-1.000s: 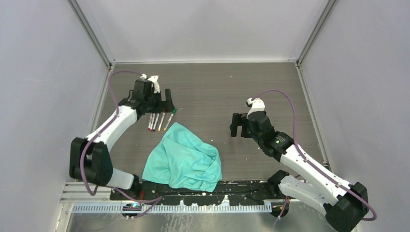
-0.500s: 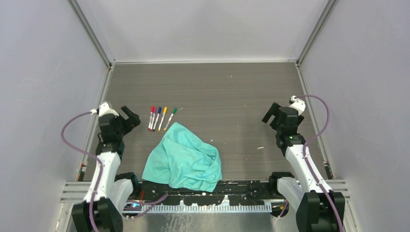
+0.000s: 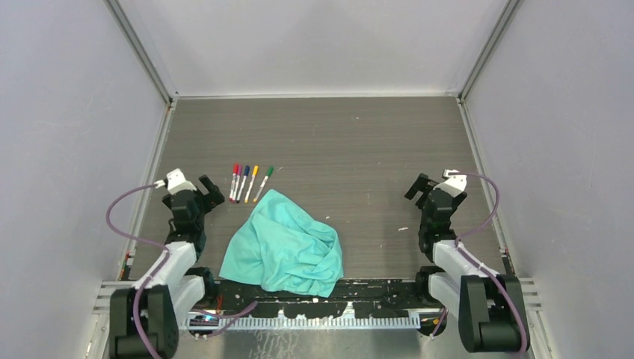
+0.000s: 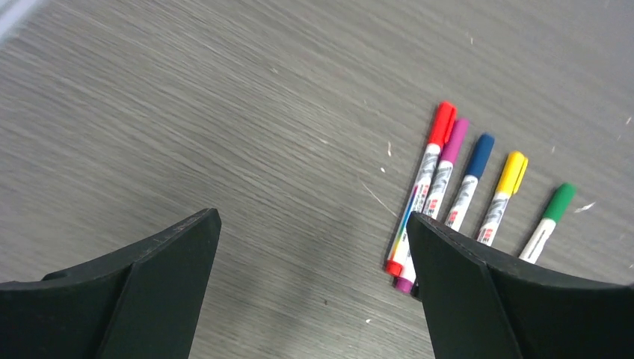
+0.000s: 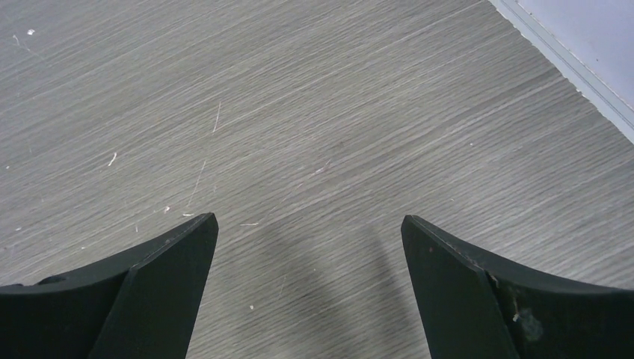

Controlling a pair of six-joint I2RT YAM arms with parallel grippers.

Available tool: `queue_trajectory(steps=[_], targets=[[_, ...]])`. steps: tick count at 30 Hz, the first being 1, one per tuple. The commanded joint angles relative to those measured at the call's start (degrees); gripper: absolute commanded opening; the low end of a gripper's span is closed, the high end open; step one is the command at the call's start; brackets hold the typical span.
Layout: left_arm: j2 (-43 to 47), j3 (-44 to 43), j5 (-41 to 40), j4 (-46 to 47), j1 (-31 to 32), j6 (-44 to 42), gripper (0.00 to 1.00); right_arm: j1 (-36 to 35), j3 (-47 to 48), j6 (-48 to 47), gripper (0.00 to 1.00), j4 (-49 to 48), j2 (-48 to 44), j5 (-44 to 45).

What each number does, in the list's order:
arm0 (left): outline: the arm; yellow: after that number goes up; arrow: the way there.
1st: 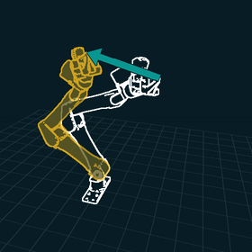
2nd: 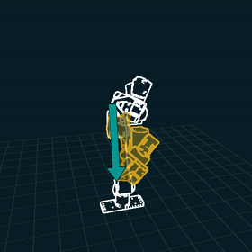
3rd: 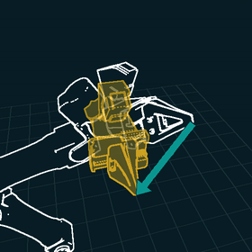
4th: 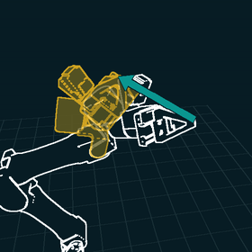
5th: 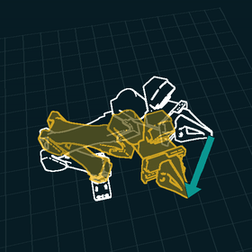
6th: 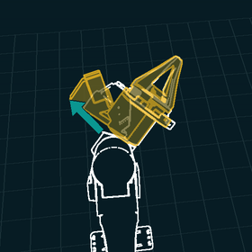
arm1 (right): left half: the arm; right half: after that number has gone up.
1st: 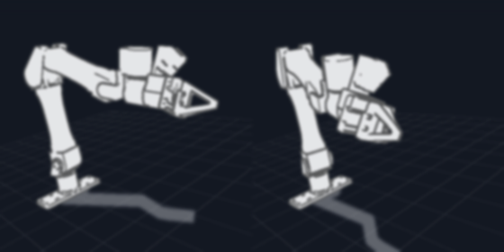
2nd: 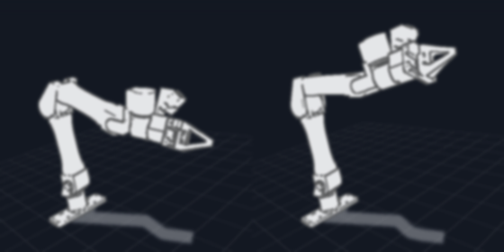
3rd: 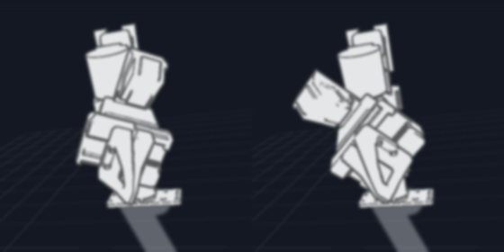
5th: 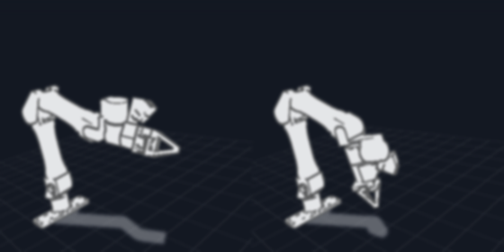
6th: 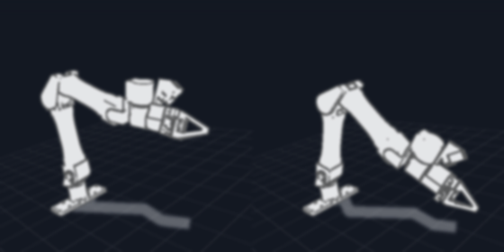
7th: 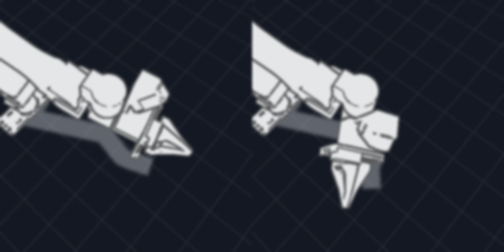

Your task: Insert the pens into the pen caps

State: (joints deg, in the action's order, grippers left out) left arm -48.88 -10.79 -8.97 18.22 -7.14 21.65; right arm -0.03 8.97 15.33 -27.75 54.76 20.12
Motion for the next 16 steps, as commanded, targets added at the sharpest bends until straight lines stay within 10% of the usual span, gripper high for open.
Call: queue_trajectory(steps=[1, 16], targets=[[-9.8, -1.7, -9.1, 17.7, 6.3, -5.2, 0.98, 0.0, -1.9, -3.8, 0.99, -21.4, 5.6, 0.6], [-18.0, -2.9, -10.8, 24.7, 8.2, -7.0, 0.98, -3.0, -4.0, -8.3, 1.0, -36.4, 16.0, 1.8]])
